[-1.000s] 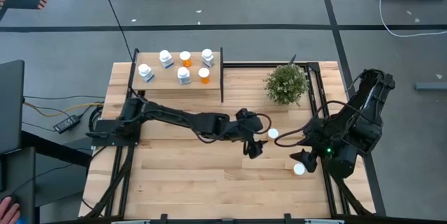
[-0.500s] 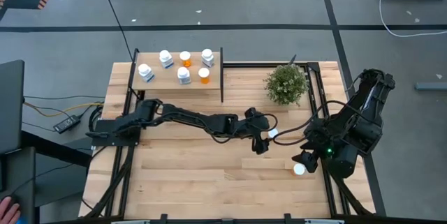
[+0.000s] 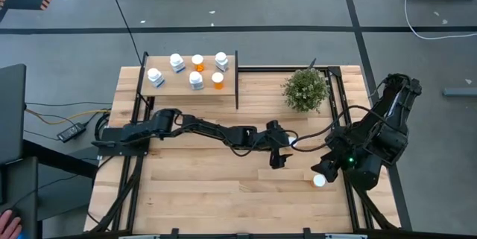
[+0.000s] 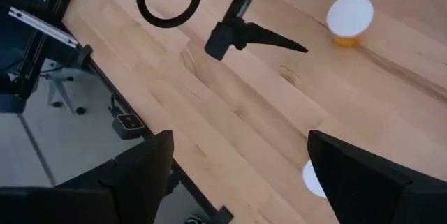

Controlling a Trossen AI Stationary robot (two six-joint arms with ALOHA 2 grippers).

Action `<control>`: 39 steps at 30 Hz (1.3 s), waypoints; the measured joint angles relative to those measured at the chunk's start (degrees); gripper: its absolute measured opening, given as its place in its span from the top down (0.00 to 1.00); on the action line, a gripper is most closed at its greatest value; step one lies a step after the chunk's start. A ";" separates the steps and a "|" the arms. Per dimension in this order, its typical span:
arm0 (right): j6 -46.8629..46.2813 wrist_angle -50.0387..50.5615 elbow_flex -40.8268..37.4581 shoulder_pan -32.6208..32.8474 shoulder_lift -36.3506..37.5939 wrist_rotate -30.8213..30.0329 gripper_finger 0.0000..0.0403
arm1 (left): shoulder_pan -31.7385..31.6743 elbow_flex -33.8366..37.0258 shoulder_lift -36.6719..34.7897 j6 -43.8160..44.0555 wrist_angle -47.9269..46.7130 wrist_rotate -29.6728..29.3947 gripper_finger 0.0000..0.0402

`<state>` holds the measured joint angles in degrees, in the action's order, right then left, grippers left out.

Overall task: Pick and place medicine bottles onto shelf by color
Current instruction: Put the orange pill bottle on the shelf

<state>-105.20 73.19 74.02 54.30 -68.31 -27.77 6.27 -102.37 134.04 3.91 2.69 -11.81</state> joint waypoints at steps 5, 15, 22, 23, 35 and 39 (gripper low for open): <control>-1.32 -0.02 0.00 -0.04 0.00 -0.02 0.16 | -0.73 -0.09 1.03 -2.05 3.67 0.05 0.07; -3.18 0.00 0.00 -0.04 0.00 -0.02 0.16 | -2.54 0.01 3.40 -1.90 6.11 0.56 0.07; -4.34 -0.02 0.00 -0.04 0.00 -0.02 0.16 | -2.68 0.02 4.60 -2.02 6.81 2.23 0.07; -4.34 -0.02 0.00 -0.04 0.00 -0.02 0.16 | -2.68 0.02 4.96 -1.88 7.68 2.23 0.07; -4.51 0.00 0.00 -0.04 0.00 -0.02 0.16 | -2.68 0.00 5.26 -1.57 9.02 2.25 0.18; -4.73 0.00 0.00 -0.04 0.00 -0.02 0.16 | -2.68 0.00 5.26 -1.56 9.38 2.25 0.22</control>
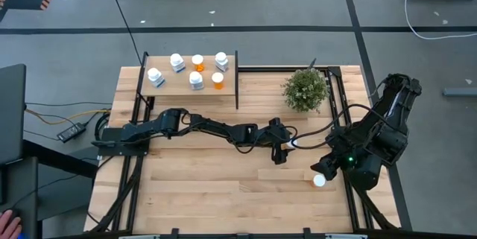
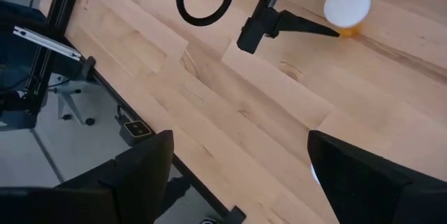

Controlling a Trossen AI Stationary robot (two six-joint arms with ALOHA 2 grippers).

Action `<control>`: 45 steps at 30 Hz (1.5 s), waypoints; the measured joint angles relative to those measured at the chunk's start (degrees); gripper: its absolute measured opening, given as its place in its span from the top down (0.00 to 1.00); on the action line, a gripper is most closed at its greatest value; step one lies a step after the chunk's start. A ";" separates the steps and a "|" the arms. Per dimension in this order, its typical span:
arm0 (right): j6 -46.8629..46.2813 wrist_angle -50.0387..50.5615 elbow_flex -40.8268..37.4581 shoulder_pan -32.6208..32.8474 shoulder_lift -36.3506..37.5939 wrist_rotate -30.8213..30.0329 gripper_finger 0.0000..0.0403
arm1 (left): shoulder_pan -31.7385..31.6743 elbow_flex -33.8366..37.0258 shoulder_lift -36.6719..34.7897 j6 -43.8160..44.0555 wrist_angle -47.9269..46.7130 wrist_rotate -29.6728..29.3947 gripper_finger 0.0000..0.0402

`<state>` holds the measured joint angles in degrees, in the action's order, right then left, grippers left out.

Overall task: Pick and place medicine bottles onto shelf by color
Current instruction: Put the orange pill bottle on the shelf

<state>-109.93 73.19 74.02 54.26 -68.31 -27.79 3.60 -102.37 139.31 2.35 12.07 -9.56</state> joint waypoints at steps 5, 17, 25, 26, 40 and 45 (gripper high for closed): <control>-0.02 0.00 0.00 0.00 0.00 0.00 0.16 | 0.00 0.00 0.00 0.00 0.07 0.00 0.25; -0.01 0.00 0.00 0.00 0.00 -0.02 0.16 | 0.60 0.00 -0.02 0.04 0.05 0.01 0.34; 0.17 0.00 0.00 0.00 0.00 -0.02 0.16 | 1.16 0.00 -0.09 -0.02 -0.24 0.02 0.44; 0.17 0.00 0.00 0.00 0.00 -0.02 0.16 | 1.18 0.00 -0.09 -0.02 -0.26 0.02 0.45; 1.15 0.85 0.00 -0.01 0.00 -0.91 0.16 | 1.22 -0.07 -1.92 0.00 -6.33 0.00 0.44; 1.92 1.49 0.00 0.00 0.00 -0.94 0.16 | 1.27 0.02 -4.06 -0.01 -10.68 0.00 0.45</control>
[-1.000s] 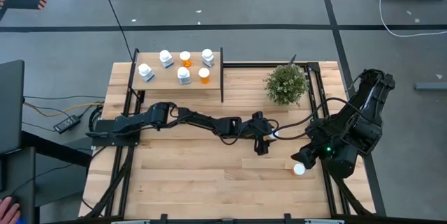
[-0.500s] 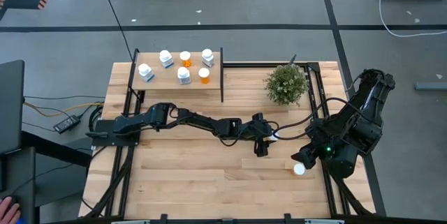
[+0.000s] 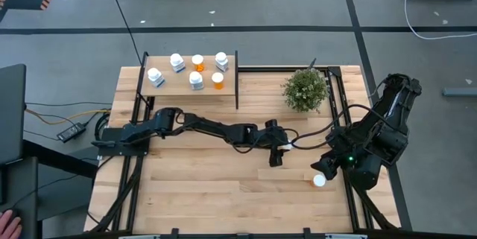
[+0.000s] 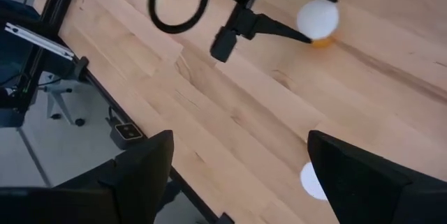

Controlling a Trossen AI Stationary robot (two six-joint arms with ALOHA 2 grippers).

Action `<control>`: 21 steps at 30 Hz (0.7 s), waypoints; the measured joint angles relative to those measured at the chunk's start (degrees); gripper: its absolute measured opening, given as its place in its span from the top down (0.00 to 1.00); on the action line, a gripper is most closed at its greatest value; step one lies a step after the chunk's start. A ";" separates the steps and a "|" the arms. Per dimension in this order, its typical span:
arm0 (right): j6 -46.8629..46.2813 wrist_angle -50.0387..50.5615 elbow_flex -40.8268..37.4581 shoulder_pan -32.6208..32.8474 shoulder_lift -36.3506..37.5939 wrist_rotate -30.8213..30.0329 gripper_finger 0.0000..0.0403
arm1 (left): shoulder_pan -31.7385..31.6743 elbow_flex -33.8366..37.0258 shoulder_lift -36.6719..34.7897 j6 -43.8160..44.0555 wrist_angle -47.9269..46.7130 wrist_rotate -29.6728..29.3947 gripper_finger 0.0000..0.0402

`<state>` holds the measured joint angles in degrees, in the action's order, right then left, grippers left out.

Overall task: Pick and place medicine bottles onto shelf by color
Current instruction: Put the orange pill bottle on the shelf

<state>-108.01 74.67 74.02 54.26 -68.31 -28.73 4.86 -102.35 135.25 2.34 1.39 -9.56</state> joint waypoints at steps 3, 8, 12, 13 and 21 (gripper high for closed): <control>0.25 0.21 -0.02 0.00 -0.01 -0.84 0.16 | 0.00 -0.04 -1.03 0.01 -4.47 0.00 0.43; 1.30 0.49 -0.02 -0.02 -0.03 -3.17 0.16 | 0.23 0.02 -3.15 0.01 -11.21 -0.01 0.42; 2.84 0.83 -0.02 -0.02 -0.03 -4.37 0.16 | 0.27 0.02 -5.60 0.02 -14.01 -0.02 0.44; 3.00 0.94 -0.02 -0.02 -0.02 -4.61 0.16 | 0.28 0.02 -6.44 0.01 -14.17 0.00 0.45; 3.70 2.32 -0.02 -0.02 -0.02 -6.45 0.16 | -0.05 -0.02 -13.62 -0.05 -19.38 -1.39 0.42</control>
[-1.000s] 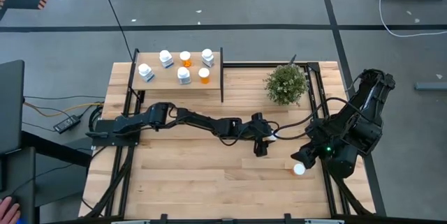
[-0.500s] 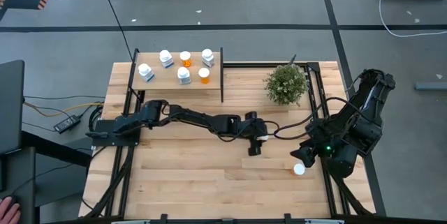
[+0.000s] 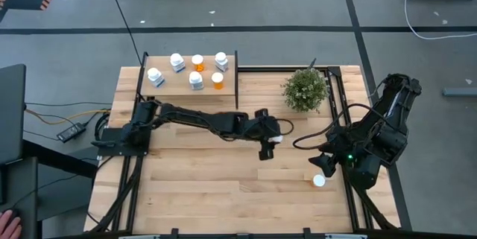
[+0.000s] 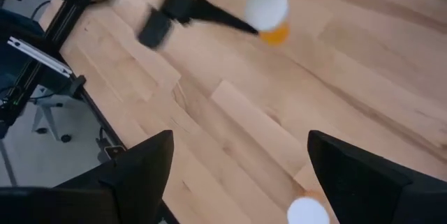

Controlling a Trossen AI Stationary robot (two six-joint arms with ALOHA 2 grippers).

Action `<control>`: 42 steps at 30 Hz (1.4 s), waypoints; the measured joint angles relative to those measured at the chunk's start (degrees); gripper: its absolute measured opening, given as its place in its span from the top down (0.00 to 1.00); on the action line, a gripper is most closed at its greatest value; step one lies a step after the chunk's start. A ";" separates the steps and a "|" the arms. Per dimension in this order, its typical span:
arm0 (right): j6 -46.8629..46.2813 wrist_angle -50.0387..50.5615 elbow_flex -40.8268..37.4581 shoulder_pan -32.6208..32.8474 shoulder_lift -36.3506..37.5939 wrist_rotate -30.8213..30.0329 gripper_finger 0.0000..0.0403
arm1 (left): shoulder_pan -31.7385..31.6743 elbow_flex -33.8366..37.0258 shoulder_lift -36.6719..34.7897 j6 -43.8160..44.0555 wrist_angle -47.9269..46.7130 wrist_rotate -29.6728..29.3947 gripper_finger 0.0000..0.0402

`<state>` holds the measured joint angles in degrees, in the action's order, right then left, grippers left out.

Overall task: Pick and place medicine bottles onto shelf by color
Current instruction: Put the orange pill bottle on the shelf

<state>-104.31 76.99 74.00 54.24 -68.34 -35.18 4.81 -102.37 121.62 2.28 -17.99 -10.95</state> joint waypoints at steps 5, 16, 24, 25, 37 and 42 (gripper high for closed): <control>1.25 0.17 0.00 0.00 0.00 -2.84 0.16 | -1.61 0.00 -6.37 0.00 -6.47 -2.13 0.43; 3.05 1.59 -0.02 -0.11 0.00 -5.84 0.16 | -8.14 0.00 -19.45 0.06 -18.18 -4.61 0.43; 3.59 2.11 -0.02 -0.09 0.03 -8.12 0.16 | -12.95 -0.02 -28.54 4.46 -25.54 -5.87 0.45; 3.61 2.17 -0.04 -0.11 0.00 -8.48 0.16 | -13.47 -0.04 -29.44 4.92 -27.16 -6.28 0.45; 3.93 3.14 -0.06 -0.11 -0.02 -10.05 0.16 | -16.88 0.04 -39.78 12.08 -43.27 -16.64 0.45; 3.93 3.11 -0.28 -0.09 -0.07 -10.55 0.16 | -17.59 0.02 -43.40 14.04 -47.70 -21.33 0.44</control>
<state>-100.38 80.10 73.71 54.15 -68.40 -45.73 -12.78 -102.35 78.22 16.33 -65.69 -32.29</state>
